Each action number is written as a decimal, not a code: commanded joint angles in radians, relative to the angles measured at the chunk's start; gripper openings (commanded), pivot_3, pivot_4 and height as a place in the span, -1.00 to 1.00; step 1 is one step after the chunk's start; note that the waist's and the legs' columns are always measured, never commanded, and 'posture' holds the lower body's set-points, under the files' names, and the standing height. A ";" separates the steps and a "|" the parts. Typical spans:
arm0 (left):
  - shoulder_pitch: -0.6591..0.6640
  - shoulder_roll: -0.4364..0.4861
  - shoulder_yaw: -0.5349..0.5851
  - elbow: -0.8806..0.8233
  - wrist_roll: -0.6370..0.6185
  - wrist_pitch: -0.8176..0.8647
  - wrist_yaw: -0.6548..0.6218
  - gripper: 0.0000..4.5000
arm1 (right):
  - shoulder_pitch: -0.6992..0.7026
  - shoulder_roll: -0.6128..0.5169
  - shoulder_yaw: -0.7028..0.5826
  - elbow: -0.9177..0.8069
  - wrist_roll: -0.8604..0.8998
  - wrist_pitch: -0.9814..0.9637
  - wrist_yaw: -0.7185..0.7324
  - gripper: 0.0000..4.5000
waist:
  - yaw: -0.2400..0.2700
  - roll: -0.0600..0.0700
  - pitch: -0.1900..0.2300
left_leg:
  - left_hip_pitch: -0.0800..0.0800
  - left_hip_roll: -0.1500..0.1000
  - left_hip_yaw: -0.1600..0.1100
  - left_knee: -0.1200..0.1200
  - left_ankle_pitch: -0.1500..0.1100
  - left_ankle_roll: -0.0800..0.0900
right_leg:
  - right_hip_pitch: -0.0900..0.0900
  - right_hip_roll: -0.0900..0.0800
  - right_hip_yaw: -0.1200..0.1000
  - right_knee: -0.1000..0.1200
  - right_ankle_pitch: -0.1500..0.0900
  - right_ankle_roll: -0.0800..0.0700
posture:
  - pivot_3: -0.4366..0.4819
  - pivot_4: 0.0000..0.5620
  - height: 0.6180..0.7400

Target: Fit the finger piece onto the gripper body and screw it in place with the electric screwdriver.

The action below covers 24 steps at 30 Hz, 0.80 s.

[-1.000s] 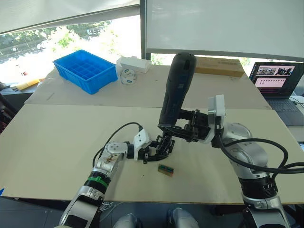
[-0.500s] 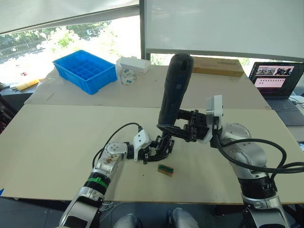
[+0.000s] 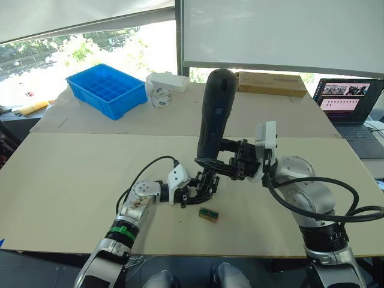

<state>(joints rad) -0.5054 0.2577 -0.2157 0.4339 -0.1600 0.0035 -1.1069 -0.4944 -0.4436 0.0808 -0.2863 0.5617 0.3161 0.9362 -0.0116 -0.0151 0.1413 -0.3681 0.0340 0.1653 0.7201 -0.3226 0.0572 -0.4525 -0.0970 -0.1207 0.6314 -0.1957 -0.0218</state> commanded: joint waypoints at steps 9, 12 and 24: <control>0.019 0.001 -0.015 -0.019 -0.003 0.021 -0.009 0.04 | 0.048 -0.008 0.068 0.026 -0.049 0.079 -0.064 -0.14 | -0.001 -0.001 -0.004 | 0.001 0.000 0.000 0.000 0.000 0.000 | 0.001 0.000 0.000 0.000 0.000 0.000 | -0.05 -0.47 1.00; 0.019 0.001 -0.015 -0.018 -0.003 0.023 -0.008 0.04 | 0.051 -0.006 0.079 0.026 -0.050 0.084 -0.072 -0.14 | -0.001 -0.002 -0.005 | 0.002 0.000 0.000 0.000 0.000 0.000 | 0.002 0.000 0.000 0.000 0.000 0.000 | -0.05 -0.47 1.00; 0.022 0.002 -0.014 -0.022 -0.005 0.026 -0.007 0.04 | 0.066 -0.021 0.113 0.011 -0.063 0.129 -0.102 -0.14 | -0.002 -0.002 -0.005 | 0.015 0.001 -0.001 -0.007 -0.001 0.000 | 0.014 -0.008 -0.001 -0.003 -0.001 -0.001 | -0.05 -0.47 1.00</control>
<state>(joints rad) -0.4940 0.2586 -0.2176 0.4310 -0.1589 0.0231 -1.0948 -0.4691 -0.4426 0.1326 -0.3229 0.5499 0.3702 0.8318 -0.0137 -0.0171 0.1362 -0.3528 0.0346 0.1640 0.7127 -0.3232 0.0574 -0.4387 -0.1057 -0.1222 0.6287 -0.1971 -0.0228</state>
